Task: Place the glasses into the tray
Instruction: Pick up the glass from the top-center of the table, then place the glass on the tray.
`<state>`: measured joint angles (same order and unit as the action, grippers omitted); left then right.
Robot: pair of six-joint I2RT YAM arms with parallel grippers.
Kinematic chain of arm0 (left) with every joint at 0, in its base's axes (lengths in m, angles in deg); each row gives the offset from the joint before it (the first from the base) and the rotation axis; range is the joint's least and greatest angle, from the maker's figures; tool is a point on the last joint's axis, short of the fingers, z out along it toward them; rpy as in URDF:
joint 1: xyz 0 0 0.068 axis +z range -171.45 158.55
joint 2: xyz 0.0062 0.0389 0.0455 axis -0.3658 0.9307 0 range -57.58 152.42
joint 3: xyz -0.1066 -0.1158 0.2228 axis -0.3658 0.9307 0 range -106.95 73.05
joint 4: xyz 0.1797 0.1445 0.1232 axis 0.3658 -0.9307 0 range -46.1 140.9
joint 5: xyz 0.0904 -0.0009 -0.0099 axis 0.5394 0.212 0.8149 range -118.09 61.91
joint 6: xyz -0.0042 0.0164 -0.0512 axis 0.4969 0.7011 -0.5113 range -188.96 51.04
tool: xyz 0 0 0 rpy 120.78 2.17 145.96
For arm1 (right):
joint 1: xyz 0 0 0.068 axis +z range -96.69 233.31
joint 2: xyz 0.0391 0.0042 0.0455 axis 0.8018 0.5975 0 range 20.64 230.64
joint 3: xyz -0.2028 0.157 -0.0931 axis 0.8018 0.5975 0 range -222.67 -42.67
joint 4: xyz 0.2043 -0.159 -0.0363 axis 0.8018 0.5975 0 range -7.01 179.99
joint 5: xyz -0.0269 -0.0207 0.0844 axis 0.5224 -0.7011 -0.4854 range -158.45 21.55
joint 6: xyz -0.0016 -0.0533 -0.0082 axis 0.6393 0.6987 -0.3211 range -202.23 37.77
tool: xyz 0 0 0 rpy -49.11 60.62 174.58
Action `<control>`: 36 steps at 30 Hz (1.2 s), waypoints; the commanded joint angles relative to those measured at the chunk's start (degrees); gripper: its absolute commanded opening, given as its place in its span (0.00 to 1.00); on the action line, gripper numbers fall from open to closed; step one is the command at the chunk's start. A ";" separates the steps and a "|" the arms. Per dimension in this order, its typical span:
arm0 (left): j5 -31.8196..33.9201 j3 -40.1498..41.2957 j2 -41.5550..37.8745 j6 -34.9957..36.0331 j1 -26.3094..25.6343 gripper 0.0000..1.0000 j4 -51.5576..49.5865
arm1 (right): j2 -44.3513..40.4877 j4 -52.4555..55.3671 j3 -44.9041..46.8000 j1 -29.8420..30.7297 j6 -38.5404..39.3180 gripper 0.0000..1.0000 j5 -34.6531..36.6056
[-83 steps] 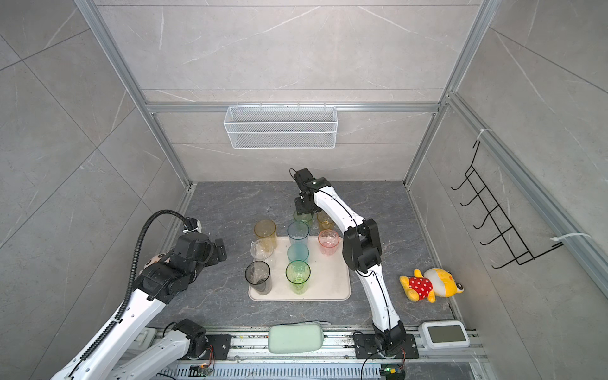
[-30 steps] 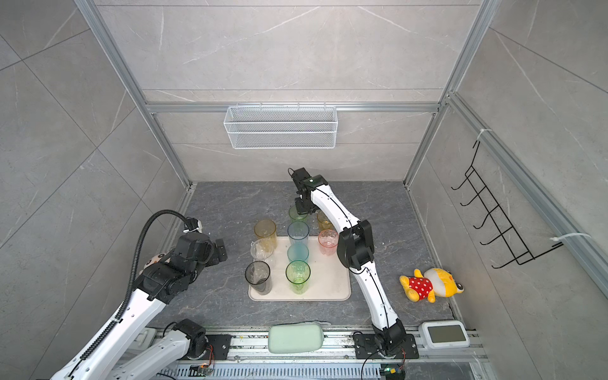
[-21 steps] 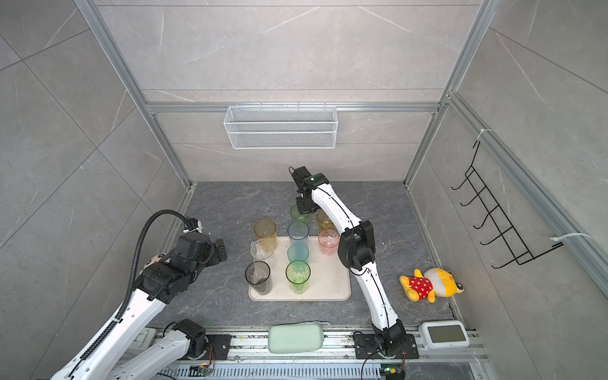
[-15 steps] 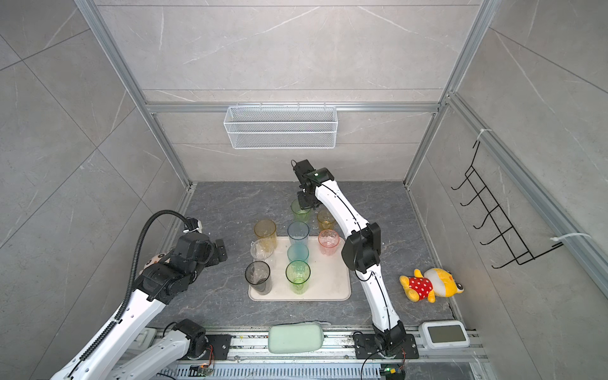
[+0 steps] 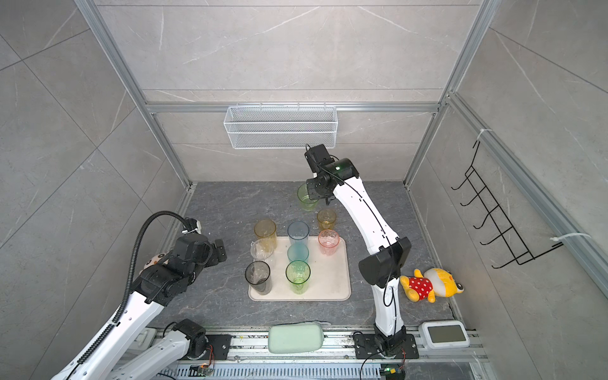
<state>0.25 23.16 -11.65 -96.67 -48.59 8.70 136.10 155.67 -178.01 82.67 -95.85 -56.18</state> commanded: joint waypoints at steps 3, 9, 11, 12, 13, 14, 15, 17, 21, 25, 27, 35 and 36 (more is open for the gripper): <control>0.43 0.35 -0.81 -1.21 -0.37 0.97 0.36 | -9.33 -0.32 8.08 0.43 0.71 0.00 1.43; 0.30 0.34 -0.81 -1.21 -0.37 0.97 0.52 | -18.53 -2.28 18.60 0.43 0.62 0.00 1.59; 0.21 0.32 -0.69 -1.21 -0.35 0.97 0.53 | -21.01 -2.53 21.59 0.44 0.53 0.00 1.40; 0.18 0.36 -0.75 -1.21 -0.37 0.97 0.56 | -22.47 -2.78 23.15 0.43 0.62 0.00 1.10; 0.14 0.32 -0.71 -1.17 -0.37 0.97 0.53 | -23.71 -3.05 24.64 0.43 0.59 0.00 0.97; 0.01 0.36 -0.72 -1.19 -0.37 0.97 0.53 | -24.70 -3.21 25.75 0.39 0.62 0.00 0.75; 0.02 0.41 -0.67 -1.21 -0.37 0.97 0.61 | -25.69 -3.26 26.93 0.43 0.54 0.00 0.50; 0.04 0.42 -0.66 -1.21 -0.37 0.97 0.69 | -27.36 -3.17 28.91 0.50 0.44 0.00 -0.28; 0.01 0.41 -0.38 -1.18 -0.37 0.97 0.80 | -30.43 -2.81 32.60 0.52 0.01 0.00 -1.35; 0.14 0.47 -0.03 -1.12 -0.37 0.97 1.02 | -33.87 -2.81 36.96 0.69 -0.57 0.00 -1.90; 0.09 0.41 0.17 -1.10 -0.37 0.97 1.14 | -35.54 -3.03 39.21 0.78 -1.10 0.00 -1.98; -0.08 0.36 0.47 -1.11 -0.37 0.97 0.97 | -43.33 -6.28 51.26 1.48 -2.41 0.00 -4.71; -0.09 0.47 0.37 -1.16 -0.37 0.97 1.02 | -43.97 -6.48 52.62 1.57 -2.86 0.00 -4.63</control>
<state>0.08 23.16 -11.10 -96.67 -48.83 8.85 94.22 151.52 -128.01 83.85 -96.99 -59.85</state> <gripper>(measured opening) 0.969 0.062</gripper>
